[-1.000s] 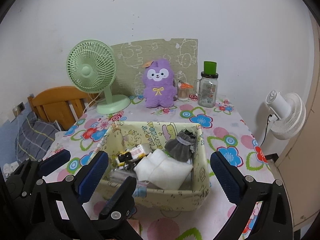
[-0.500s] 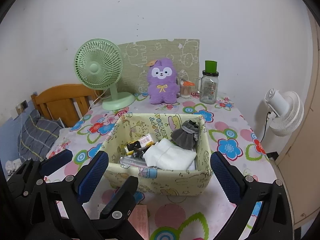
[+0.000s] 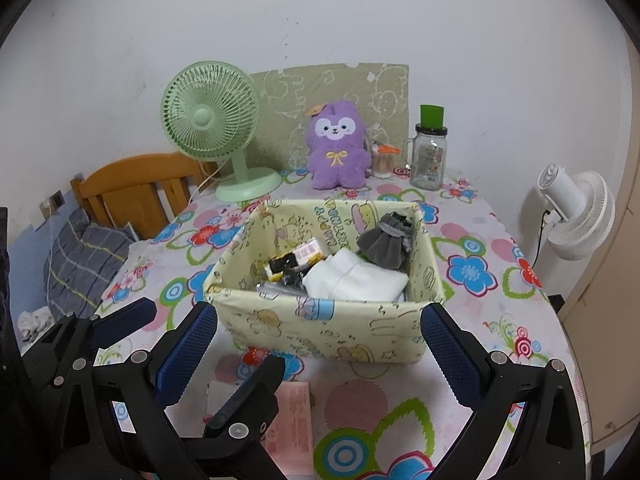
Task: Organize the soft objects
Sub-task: 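Withdraw both open tools from the box back toward the table, then lower right tool onto pink packet while left tool moves to white roll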
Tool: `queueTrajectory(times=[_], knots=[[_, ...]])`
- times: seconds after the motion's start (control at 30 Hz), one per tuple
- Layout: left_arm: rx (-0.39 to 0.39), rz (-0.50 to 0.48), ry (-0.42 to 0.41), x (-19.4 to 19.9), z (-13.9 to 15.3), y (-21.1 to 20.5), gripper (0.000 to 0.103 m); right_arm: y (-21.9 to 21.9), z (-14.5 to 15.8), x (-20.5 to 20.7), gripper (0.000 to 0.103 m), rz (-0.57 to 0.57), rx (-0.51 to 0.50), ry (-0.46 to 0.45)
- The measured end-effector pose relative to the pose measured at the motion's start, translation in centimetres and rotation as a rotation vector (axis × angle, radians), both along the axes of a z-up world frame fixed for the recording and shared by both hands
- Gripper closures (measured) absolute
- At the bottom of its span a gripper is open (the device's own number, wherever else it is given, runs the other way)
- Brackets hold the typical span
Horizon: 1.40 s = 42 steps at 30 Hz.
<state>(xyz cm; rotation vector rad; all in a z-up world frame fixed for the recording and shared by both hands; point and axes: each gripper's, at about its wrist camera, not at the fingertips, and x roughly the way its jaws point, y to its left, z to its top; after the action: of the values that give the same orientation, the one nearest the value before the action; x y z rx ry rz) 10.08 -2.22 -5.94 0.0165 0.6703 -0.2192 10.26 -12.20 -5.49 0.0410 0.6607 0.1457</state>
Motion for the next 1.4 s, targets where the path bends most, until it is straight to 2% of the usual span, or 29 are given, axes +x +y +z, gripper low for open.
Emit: queueTrajectory(times=[0.27, 0.63, 0.8, 0.93, 1.17, 1.3, 1.4], knots=[[0.026, -0.019, 0.027, -0.6, -1.5, 0.7, 0.000, 0.9, -1.6, -0.5, 0.000, 0.023, -0.006, 0.035], [0.014, -0.065, 0.090, -1.2, -4.0, 1.8, 0.000, 1.9, -4.0, -1.1, 0.000, 0.035, -0.032, 0.079], [0.067, -0.061, 0.071, -1.6, -5.0, 1.9, 0.000, 2.4, -5.1, -1.3, 0.000, 0.037, -0.039, 0.094], [0.050, -0.112, 0.079, -2.0, -5.8, 2.4, 0.000, 2.6, -6.0, -1.6, 0.000, 0.031, -0.039, 0.116], [0.025, -0.092, 0.101, -1.5, -6.7, 3.7, 0.001, 2.6, -6.9, -1.8, 0.000, 0.017, -0.037, 0.137], [0.073, -0.061, 0.106, -1.4, -7.3, 4.0, 0.002, 2.6, -7.6, -1.6, 0.001, 0.009, -0.045, 0.155], [0.120, -0.063, 0.102, -1.4, -7.8, 3.7, 0.003, 2.9, -8.3, -1.4, 0.005, 0.018, -0.048, 0.180]])
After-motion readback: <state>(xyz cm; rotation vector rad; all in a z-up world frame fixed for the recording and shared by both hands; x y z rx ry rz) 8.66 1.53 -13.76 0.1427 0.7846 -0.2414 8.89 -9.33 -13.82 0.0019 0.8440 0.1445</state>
